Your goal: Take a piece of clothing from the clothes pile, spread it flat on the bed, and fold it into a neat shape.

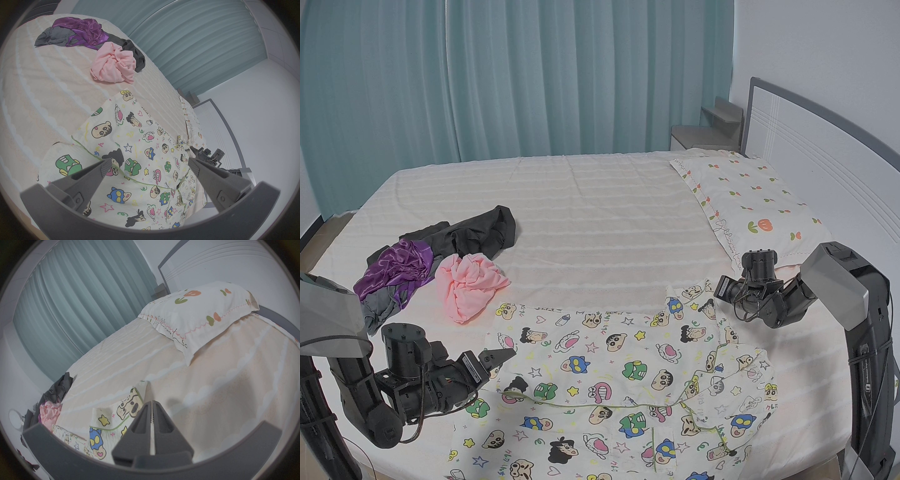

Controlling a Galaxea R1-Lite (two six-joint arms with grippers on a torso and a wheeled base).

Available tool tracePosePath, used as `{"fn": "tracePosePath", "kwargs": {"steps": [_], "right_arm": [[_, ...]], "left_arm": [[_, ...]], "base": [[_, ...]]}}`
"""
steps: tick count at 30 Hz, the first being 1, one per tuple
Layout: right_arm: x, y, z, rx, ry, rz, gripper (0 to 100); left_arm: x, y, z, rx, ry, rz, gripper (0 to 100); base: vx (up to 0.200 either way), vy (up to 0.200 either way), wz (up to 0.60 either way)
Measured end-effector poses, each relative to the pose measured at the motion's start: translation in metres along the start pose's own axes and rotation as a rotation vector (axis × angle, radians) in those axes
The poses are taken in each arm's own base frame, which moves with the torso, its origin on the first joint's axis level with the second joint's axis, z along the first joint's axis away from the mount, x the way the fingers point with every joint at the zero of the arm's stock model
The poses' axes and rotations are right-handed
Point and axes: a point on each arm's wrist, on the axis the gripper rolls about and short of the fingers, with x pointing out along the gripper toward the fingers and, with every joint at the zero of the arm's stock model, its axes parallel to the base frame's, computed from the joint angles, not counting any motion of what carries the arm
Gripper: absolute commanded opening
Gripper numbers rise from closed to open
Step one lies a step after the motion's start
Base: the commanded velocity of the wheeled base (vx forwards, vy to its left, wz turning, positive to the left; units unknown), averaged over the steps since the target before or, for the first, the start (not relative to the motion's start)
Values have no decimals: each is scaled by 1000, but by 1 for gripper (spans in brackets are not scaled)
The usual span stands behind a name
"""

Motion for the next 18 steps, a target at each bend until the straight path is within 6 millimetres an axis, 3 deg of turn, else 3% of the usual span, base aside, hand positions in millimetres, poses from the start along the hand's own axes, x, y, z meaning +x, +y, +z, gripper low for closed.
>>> {"fn": "tracePosePath", "kwargs": {"steps": [3,4,18], "right_arm": [[0,3,0,18,-7,6,0],[-1,5,1,18,-7,11,100],[-1,21,-7,-2,-2,52,100]], "left_arm": [[0,0,0,0,0,0,100],[0,0,0,0,1,0,100],[1,2,-1,-2,5,7,100]], "base": [[0,0,0],[0,0,0],[0,0,0]]}}
